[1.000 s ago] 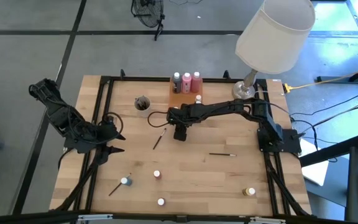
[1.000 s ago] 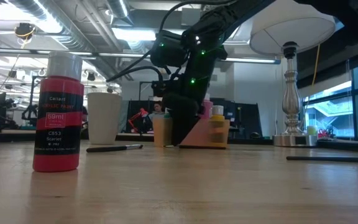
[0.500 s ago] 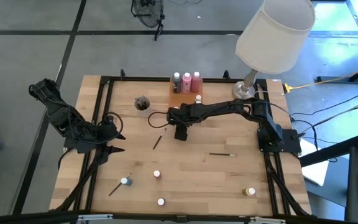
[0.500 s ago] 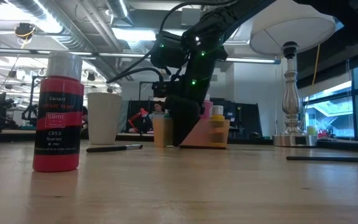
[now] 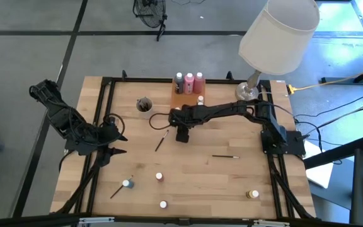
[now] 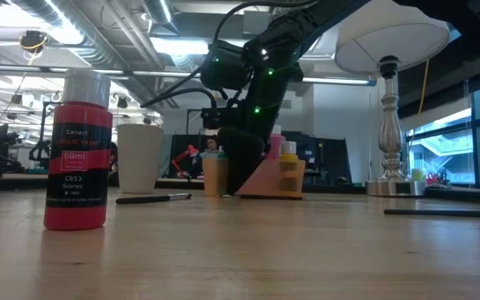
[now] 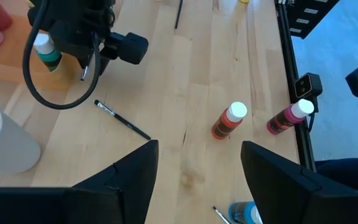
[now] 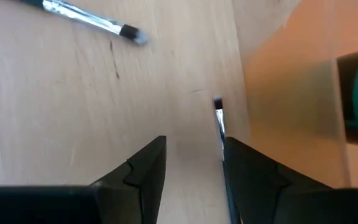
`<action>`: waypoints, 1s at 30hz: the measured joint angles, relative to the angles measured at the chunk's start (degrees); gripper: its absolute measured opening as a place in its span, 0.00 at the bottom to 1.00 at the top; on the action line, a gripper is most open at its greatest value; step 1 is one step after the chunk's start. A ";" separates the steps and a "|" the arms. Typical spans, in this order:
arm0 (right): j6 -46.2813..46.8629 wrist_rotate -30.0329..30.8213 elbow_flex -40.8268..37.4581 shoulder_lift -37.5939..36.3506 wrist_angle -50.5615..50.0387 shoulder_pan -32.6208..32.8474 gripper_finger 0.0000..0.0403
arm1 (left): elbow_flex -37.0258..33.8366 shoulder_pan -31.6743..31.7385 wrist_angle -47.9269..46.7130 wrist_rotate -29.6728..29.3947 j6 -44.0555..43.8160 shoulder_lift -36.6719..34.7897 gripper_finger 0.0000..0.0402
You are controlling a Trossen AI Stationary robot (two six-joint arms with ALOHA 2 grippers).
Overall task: Pick & Place Paint Supplies
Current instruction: Put the black paint brush into the white cup
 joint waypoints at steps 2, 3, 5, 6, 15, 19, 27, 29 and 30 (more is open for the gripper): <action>0.00 0.00 0.02 0.00 -0.21 0.35 0.41 | 0.00 -0.02 0.00 0.02 0.00 0.00 0.56; 0.00 0.02 0.02 0.02 -0.25 0.54 0.41 | 0.00 0.00 0.00 0.01 0.00 0.00 0.56; 0.00 0.04 0.02 0.04 -0.24 0.97 0.41 | 0.00 -0.01 -0.03 0.02 0.00 0.00 0.56; 0.02 0.05 0.01 0.04 -0.20 1.18 0.41 | 0.00 -0.01 -0.10 0.02 0.00 0.00 0.56; -0.45 0.57 -0.05 0.11 -0.03 1.65 0.41 | 0.00 -0.01 -0.22 -0.34 0.68 0.00 0.56; -1.93 0.95 -0.13 0.11 0.59 1.71 0.41 | 0.00 -0.02 -0.22 -0.35 1.05 0.00 0.56; -3.66 -0.10 -0.20 0.42 3.65 1.87 0.41 | -0.02 -0.02 -0.24 -0.35 1.05 -0.15 0.56; -3.69 0.62 -0.18 0.42 3.60 1.93 0.41 | -0.02 0.00 -0.24 -0.35 1.05 -0.15 0.56; -3.72 0.72 -0.18 0.42 3.54 1.93 0.41 | -0.02 -0.02 -0.27 -0.35 1.05 -0.15 0.56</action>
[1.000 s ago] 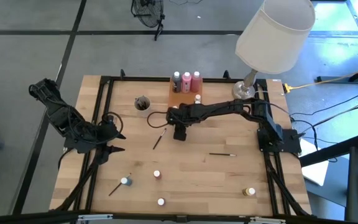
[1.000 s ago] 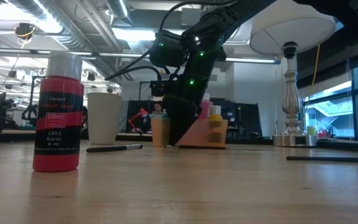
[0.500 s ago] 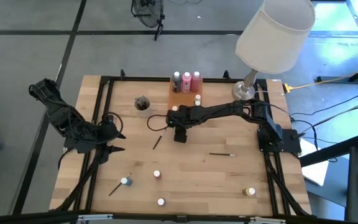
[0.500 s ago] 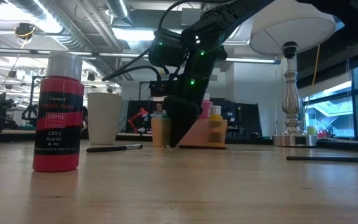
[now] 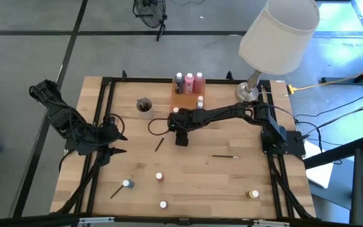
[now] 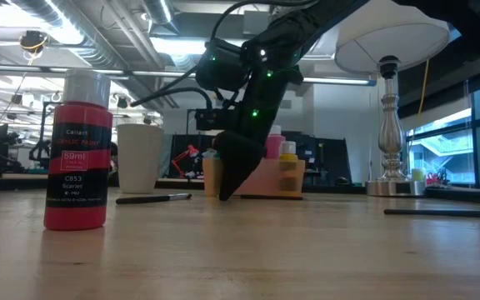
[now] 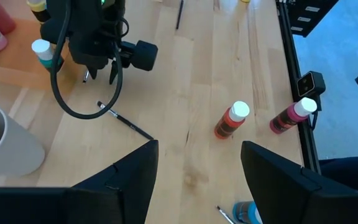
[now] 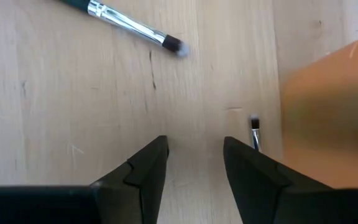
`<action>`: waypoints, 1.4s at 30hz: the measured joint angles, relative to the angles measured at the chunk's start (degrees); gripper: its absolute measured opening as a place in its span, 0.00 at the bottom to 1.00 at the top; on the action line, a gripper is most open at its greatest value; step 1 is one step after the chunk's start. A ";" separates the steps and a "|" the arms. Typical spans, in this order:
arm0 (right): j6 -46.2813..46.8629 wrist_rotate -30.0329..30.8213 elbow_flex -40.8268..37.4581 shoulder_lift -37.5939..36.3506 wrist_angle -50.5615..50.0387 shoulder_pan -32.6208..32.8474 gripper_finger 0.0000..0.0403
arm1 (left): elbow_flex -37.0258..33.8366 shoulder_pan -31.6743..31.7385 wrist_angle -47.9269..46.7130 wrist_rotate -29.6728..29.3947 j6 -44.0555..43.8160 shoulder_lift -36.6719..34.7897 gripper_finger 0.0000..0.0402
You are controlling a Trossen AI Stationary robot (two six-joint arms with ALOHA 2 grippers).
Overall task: Pick & Place Paint Supplies
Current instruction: Put the black paint brush into the white cup
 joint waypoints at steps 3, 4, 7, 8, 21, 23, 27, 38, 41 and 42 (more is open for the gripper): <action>0.00 0.36 0.02 0.00 -0.14 0.06 0.41 | 0.00 0.02 -0.24 0.00 0.00 0.00 0.56; -0.07 0.59 0.04 0.01 -0.16 0.09 0.41 | 0.00 0.01 -0.26 0.00 0.00 -0.03 0.56; -0.07 2.96 0.17 0.03 -0.44 0.18 0.41 | 0.00 0.02 -0.37 -0.03 0.00 -0.13 0.56; -0.08 3.85 0.70 0.11 -1.12 0.22 0.41 | 0.00 0.02 -0.37 -0.07 0.00 -0.19 0.56; -0.28 7.24 5.33 0.50 -8.02 -0.82 0.41 | 0.00 0.02 -0.39 0.15 -0.11 -0.35 0.56; -0.28 7.27 5.33 0.46 -8.28 -0.75 0.41 | 0.00 0.00 -0.39 0.44 -0.11 -0.35 0.56; -0.39 7.24 5.44 0.71 -7.42 -0.83 0.41 | 0.00 0.02 -0.39 0.57 -0.07 -0.35 0.56; -1.22 6.27 5.66 2.15 -5.50 -0.78 0.41 | 0.00 0.01 -0.41 1.07 -0.07 -0.56 0.56; -1.22 6.25 5.66 2.36 -4.55 -0.81 0.41 | 0.00 0.00 -0.41 1.09 -0.09 -0.57 0.56; -1.22 6.16 5.66 2.36 -4.43 -0.83 0.41 | 0.00 0.02 -0.41 1.09 -0.09 -0.57 0.56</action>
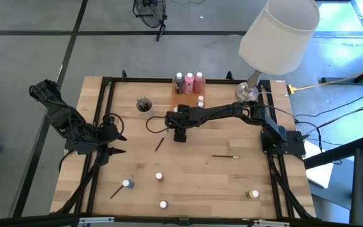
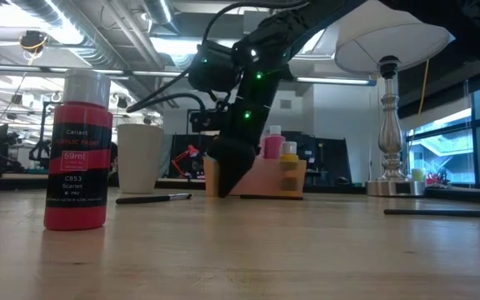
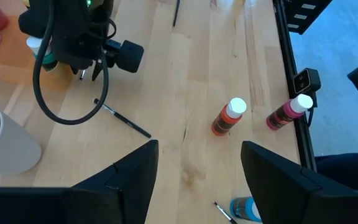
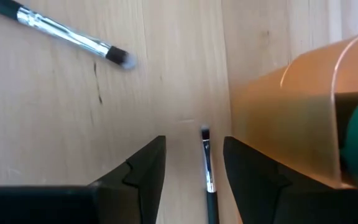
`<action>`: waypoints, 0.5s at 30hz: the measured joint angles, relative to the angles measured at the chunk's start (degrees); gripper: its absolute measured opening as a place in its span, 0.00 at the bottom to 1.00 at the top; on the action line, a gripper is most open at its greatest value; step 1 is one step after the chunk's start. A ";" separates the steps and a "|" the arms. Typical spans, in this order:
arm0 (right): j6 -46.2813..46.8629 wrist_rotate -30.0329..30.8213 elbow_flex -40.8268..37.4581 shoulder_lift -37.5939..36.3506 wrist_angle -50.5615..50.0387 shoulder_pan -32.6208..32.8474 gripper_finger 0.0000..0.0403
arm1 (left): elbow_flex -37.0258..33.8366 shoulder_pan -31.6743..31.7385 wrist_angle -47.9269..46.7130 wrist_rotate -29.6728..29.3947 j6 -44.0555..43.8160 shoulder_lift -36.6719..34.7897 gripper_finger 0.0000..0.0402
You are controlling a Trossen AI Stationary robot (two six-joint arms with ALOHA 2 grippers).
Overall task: Pick & Place Paint Supplies
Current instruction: Put the black paint brush into the white cup
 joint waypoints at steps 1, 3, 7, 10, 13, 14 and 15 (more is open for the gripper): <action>0.00 -0.02 0.00 0.00 0.04 -0.04 0.41 | 0.00 0.00 0.00 0.00 0.00 0.00 0.56; 0.00 -0.57 0.00 0.00 0.47 -0.18 0.41 | 0.00 -0.02 0.00 0.00 0.01 -0.02 0.56; -0.17 -1.92 0.00 0.00 1.09 -0.68 0.41 | 0.00 -0.01 0.00 -0.04 0.02 -0.02 0.56; -0.56 -2.73 0.00 0.00 1.05 -0.93 0.41 | 0.00 -0.02 0.00 -0.04 -0.02 -0.02 0.56; -0.63 -4.05 0.02 0.00 1.09 -1.13 0.41 | 0.00 -0.01 0.00 -0.07 -0.07 -0.02 0.56; -0.82 -4.56 0.03 0.16 1.14 -1.23 0.41 | 0.00 0.00 0.00 -0.07 -0.10 -0.02 0.56; -0.82 -5.02 0.06 0.37 1.29 -1.29 0.41 | 0.00 -0.01 0.00 -0.07 -0.20 -0.02 0.56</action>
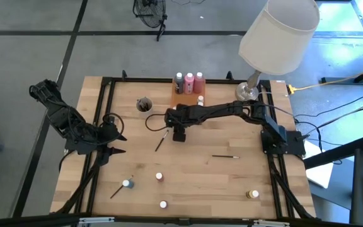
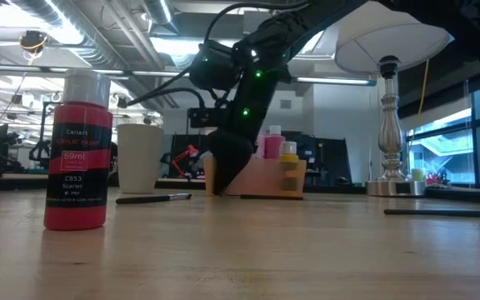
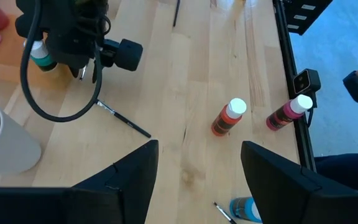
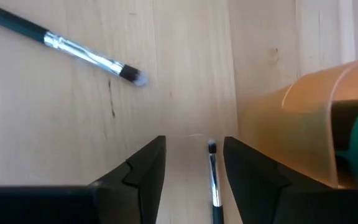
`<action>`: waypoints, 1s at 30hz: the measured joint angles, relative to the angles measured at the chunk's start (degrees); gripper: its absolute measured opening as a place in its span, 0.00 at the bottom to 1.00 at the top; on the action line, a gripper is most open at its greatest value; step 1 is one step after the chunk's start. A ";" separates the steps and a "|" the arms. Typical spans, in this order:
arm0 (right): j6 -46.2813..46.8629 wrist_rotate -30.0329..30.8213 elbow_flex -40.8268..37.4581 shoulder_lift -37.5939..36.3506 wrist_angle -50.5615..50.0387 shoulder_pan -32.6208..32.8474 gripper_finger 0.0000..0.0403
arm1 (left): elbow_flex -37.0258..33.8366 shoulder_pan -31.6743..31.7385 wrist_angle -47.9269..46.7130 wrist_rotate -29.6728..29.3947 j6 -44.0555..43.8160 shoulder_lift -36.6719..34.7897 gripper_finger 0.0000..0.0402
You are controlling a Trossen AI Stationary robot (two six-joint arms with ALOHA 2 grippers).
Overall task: Pick & Place Paint Supplies
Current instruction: Put the black paint brush into the white cup
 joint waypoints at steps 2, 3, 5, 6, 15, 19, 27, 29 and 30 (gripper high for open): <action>-0.05 -1.17 0.03 0.03 -0.18 -0.15 0.41 | 0.00 -0.01 0.00 -0.02 -0.18 0.00 0.56; -0.05 -1.45 0.03 0.03 -0.22 -0.15 0.41 | 0.00 0.00 0.01 -0.02 -0.19 0.00 0.56; -0.03 -1.40 0.05 0.35 -0.03 -0.15 0.41 | 0.00 0.00 0.01 -0.04 -0.21 0.00 0.56; 0.04 -1.42 0.03 0.35 -0.04 -0.15 0.41 | 0.00 0.01 0.00 -0.04 -0.24 0.00 0.56; 0.23 0.50 0.03 0.43 -0.17 -0.20 0.41 | 0.00 0.00 0.00 -0.44 -0.76 0.00 0.56; 0.42 1.26 -0.03 0.48 -0.24 -0.15 0.41 | 0.00 -0.01 0.00 -0.42 -0.78 0.00 0.56; 0.45 1.15 -0.03 0.48 -0.83 -0.17 0.41 | 0.00 -0.01 0.00 -0.42 -0.78 0.00 0.56; 0.45 1.18 -0.03 0.62 -0.99 -0.17 0.41 | 0.00 0.01 0.00 -0.42 -0.78 0.00 0.56; 0.49 1.18 -0.03 0.63 -1.05 -0.17 0.41 | 0.00 0.01 0.00 -0.42 -0.78 0.00 0.56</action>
